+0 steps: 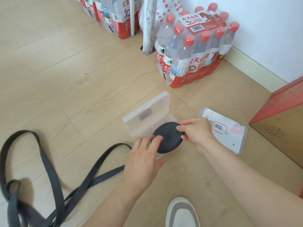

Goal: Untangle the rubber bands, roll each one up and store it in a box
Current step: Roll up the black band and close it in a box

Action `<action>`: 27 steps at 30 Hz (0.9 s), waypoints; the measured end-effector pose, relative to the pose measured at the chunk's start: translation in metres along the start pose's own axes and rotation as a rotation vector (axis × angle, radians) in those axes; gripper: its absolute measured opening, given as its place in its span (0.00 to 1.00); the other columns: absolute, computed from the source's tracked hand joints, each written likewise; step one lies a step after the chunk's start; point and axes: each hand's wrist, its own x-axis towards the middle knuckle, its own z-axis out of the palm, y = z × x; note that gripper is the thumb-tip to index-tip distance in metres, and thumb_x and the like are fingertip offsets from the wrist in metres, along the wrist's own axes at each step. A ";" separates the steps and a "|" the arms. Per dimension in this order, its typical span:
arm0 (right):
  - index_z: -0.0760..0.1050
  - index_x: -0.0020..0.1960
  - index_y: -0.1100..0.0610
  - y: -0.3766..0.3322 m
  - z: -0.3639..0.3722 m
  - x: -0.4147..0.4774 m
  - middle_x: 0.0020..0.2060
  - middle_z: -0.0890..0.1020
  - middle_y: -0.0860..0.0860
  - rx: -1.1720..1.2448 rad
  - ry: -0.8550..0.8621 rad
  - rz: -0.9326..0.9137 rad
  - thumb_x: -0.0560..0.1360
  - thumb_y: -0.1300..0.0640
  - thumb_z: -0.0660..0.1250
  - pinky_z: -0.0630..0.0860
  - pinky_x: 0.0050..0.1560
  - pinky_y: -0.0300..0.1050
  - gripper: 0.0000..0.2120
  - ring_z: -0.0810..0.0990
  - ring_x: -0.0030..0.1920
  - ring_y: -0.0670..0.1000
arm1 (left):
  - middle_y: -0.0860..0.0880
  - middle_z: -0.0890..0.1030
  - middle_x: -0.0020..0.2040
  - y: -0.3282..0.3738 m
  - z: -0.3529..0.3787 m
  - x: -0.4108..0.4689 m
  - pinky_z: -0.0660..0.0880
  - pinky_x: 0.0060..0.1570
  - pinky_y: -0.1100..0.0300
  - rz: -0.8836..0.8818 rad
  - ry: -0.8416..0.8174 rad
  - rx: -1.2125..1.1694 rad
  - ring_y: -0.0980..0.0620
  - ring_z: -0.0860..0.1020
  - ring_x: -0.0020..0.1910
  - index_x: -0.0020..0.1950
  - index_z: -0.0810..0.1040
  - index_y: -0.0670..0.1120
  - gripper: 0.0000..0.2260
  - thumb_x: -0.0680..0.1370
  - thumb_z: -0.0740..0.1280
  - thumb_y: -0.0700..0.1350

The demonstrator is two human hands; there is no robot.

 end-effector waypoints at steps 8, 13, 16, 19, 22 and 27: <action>0.77 0.54 0.68 -0.002 -0.003 -0.008 0.42 0.82 0.59 0.276 -0.353 0.121 0.75 0.61 0.71 0.78 0.33 0.36 0.12 0.82 0.35 0.50 | 0.56 0.76 0.36 -0.007 -0.024 0.014 0.68 0.33 0.63 -0.145 -0.073 -0.301 0.56 0.74 0.34 0.50 0.76 0.53 0.04 0.76 0.68 0.46; 0.81 0.55 0.64 0.001 -0.009 -0.014 0.45 0.82 0.56 0.346 -0.559 -0.020 0.70 0.61 0.73 0.75 0.40 0.37 0.14 0.76 0.42 0.49 | 0.52 0.83 0.45 -0.002 -0.045 0.014 0.81 0.46 0.56 -0.494 -0.186 -0.871 0.54 0.82 0.42 0.55 0.78 0.49 0.09 0.76 0.70 0.46; 0.83 0.53 0.53 0.004 -0.003 -0.018 0.44 0.83 0.48 0.079 -0.451 -0.146 0.72 0.61 0.73 0.68 0.38 0.37 0.10 0.76 0.41 0.45 | 0.46 0.84 0.51 0.003 -0.048 0.008 0.81 0.50 0.49 -0.583 -0.259 -1.156 0.46 0.84 0.46 0.60 0.76 0.45 0.14 0.75 0.70 0.44; 0.82 0.50 0.47 0.006 -0.003 -0.022 0.47 0.84 0.47 -0.010 -0.393 -0.166 0.73 0.59 0.74 0.71 0.37 0.36 0.09 0.80 0.44 0.42 | 0.49 0.83 0.53 0.006 -0.044 0.004 0.80 0.51 0.48 -0.642 -0.301 -1.160 0.49 0.83 0.50 0.60 0.75 0.48 0.15 0.75 0.71 0.47; 0.80 0.47 0.47 0.012 -0.003 -0.021 0.42 0.84 0.47 -0.008 -0.328 -0.191 0.72 0.60 0.74 0.72 0.37 0.34 0.09 0.81 0.40 0.41 | 0.53 0.79 0.55 0.002 -0.034 0.009 0.79 0.53 0.51 -0.665 -0.231 -1.007 0.54 0.80 0.53 0.62 0.69 0.52 0.20 0.74 0.72 0.50; 0.82 0.55 0.53 0.013 0.008 -0.008 0.48 0.84 0.51 -0.213 -0.308 -0.228 0.73 0.60 0.73 0.76 0.51 0.43 0.11 0.82 0.50 0.49 | 0.51 0.71 0.63 0.005 -0.017 0.008 0.79 0.51 0.48 -0.540 -0.050 -0.689 0.49 0.76 0.58 0.69 0.57 0.62 0.32 0.72 0.72 0.49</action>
